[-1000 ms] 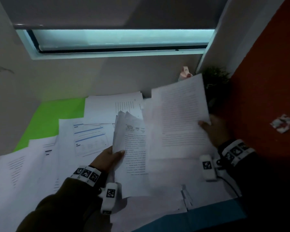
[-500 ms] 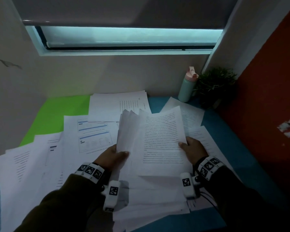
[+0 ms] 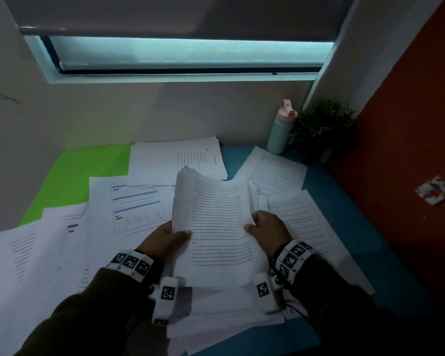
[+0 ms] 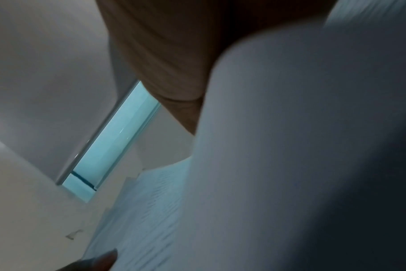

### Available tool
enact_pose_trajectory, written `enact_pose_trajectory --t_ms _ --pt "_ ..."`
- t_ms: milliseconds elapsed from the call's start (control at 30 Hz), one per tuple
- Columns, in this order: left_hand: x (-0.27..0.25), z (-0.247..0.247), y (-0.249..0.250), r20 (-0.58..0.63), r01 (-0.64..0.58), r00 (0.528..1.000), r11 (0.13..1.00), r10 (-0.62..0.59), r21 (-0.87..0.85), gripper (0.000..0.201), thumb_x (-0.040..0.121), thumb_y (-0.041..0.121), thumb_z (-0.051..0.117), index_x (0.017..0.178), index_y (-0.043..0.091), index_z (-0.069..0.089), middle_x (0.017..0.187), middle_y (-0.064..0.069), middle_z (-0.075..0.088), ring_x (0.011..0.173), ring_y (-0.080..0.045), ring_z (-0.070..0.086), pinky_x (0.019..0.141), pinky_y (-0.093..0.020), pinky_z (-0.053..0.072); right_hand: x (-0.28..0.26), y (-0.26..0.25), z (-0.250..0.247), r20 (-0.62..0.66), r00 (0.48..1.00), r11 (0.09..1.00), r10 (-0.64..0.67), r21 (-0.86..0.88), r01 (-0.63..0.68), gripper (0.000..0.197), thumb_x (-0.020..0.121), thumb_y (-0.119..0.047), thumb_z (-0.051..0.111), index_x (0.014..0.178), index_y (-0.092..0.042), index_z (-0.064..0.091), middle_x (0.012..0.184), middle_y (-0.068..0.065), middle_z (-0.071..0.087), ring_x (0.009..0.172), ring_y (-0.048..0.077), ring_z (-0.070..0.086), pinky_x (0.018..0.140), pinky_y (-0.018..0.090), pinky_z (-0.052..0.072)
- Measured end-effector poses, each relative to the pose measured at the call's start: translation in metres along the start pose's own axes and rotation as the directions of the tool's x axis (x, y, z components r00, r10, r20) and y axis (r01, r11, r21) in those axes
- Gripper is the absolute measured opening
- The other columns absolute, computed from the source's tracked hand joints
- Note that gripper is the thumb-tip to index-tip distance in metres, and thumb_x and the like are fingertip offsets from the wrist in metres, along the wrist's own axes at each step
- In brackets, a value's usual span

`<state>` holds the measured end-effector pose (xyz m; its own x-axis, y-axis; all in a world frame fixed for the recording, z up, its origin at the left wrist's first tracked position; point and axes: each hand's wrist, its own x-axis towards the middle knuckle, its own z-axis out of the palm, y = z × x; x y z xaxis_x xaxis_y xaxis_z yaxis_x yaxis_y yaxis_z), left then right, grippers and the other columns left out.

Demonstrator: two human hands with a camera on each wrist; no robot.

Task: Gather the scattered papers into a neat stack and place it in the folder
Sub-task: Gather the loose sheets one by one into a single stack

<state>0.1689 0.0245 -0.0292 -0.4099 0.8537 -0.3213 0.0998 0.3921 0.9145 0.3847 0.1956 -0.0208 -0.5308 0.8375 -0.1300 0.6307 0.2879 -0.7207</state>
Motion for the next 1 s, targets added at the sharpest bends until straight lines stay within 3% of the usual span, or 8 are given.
enact_pose_trajectory --t_ms 133,233,333,533,667,733,900,1000 --pt "0.001 0.000 0.002 -0.043 0.046 0.998 0.999 -0.046 -0.006 0.048 0.064 0.045 0.066 0.104 0.018 0.072 0.097 -0.006 0.078 0.095 -0.030 0.073 0.094 -0.053 0.054 0.002 0.007 -0.019 -0.009 0.999 0.996 0.041 0.078 -0.040 0.022 0.083 -0.033 0.068 0.083 -0.013 0.062 0.084 0.004 0.066 0.079 0.022 0.063 0.077 0.037 0.054" --pt "0.002 0.000 0.001 -0.059 0.062 0.996 0.998 -0.061 0.004 0.039 0.070 0.038 0.063 0.102 0.017 0.072 0.094 -0.007 0.078 0.094 -0.032 0.072 0.092 -0.051 0.056 0.006 0.031 -0.062 -0.194 0.962 0.981 0.191 0.008 -0.193 0.041 0.080 -0.031 0.073 0.112 -0.010 0.061 0.118 0.014 0.059 0.107 0.029 0.058 0.093 0.036 0.048" --pt "0.003 0.003 0.003 -0.068 0.068 0.995 0.997 -0.070 -0.023 0.037 0.071 0.033 0.062 0.102 0.015 0.071 0.093 -0.008 0.078 0.091 -0.031 0.072 0.088 -0.047 0.056 0.003 0.059 -0.102 -0.319 0.873 0.882 0.368 -0.179 -0.437 0.072 0.073 -0.037 0.077 0.129 -0.004 0.046 0.132 0.021 0.046 0.116 0.038 0.051 0.095 0.041 0.046" --pt "0.003 0.003 0.002 -0.085 0.065 0.994 0.995 -0.071 -0.069 0.034 0.067 0.034 0.065 0.095 0.016 0.072 0.080 -0.001 0.076 0.080 -0.026 0.067 0.076 -0.037 0.052 0.002 0.085 -0.116 -0.102 0.885 0.871 0.454 -0.161 -0.465 0.075 0.076 -0.026 0.079 0.134 0.001 0.040 0.137 0.016 0.049 0.121 0.030 0.051 0.090 0.027 0.041" --pt "-0.005 0.005 0.011 -0.125 0.046 0.990 0.991 -0.061 -0.123 0.018 0.080 0.020 0.067 0.097 0.013 0.070 0.078 -0.002 0.076 0.079 -0.027 0.067 0.071 -0.031 0.049 0.006 0.084 -0.118 -0.153 0.869 0.799 0.471 -0.343 -0.494 0.104 0.055 -0.069 0.076 0.132 -0.008 0.044 0.136 0.018 0.044 0.122 0.033 0.048 0.099 0.040 0.045" --pt "-0.010 0.005 0.018 -0.167 0.005 0.986 0.990 -0.029 -0.142 0.017 0.084 0.017 0.067 0.100 0.010 0.068 0.080 -0.006 0.075 0.079 -0.027 0.067 0.066 -0.029 0.049 0.008 0.083 -0.115 -0.178 0.863 0.755 0.473 -0.423 -0.501 0.116 0.047 -0.076 0.074 0.134 -0.009 0.037 0.137 0.020 0.039 0.123 0.036 0.045 0.099 0.045 0.045" --pt "-0.013 -0.011 0.025 -0.266 -0.013 0.964 0.997 -0.007 -0.076 0.008 0.094 0.015 0.057 0.093 0.012 0.064 0.071 -0.009 0.064 0.060 -0.021 0.055 0.055 -0.028 0.040 0.014 0.077 -0.107 -0.153 0.864 0.815 0.479 -0.290 -0.502 0.107 0.060 -0.048 0.086 0.139 -0.003 0.029 0.139 0.019 0.039 0.124 0.034 0.046 0.095 0.039 0.046" --pt "-0.015 -0.027 0.020 -0.288 0.043 0.956 0.997 -0.060 -0.062 0.026 0.078 0.034 0.062 0.091 0.012 0.065 0.068 -0.010 0.063 0.059 -0.024 0.053 0.057 -0.031 0.041 0.017 0.079 -0.111 -0.111 0.904 0.865 0.414 -0.262 -0.428 0.060 0.072 -0.031 0.082 0.117 -0.001 0.055 0.116 0.014 0.063 0.093 0.026 0.061 0.074 0.029 0.050"
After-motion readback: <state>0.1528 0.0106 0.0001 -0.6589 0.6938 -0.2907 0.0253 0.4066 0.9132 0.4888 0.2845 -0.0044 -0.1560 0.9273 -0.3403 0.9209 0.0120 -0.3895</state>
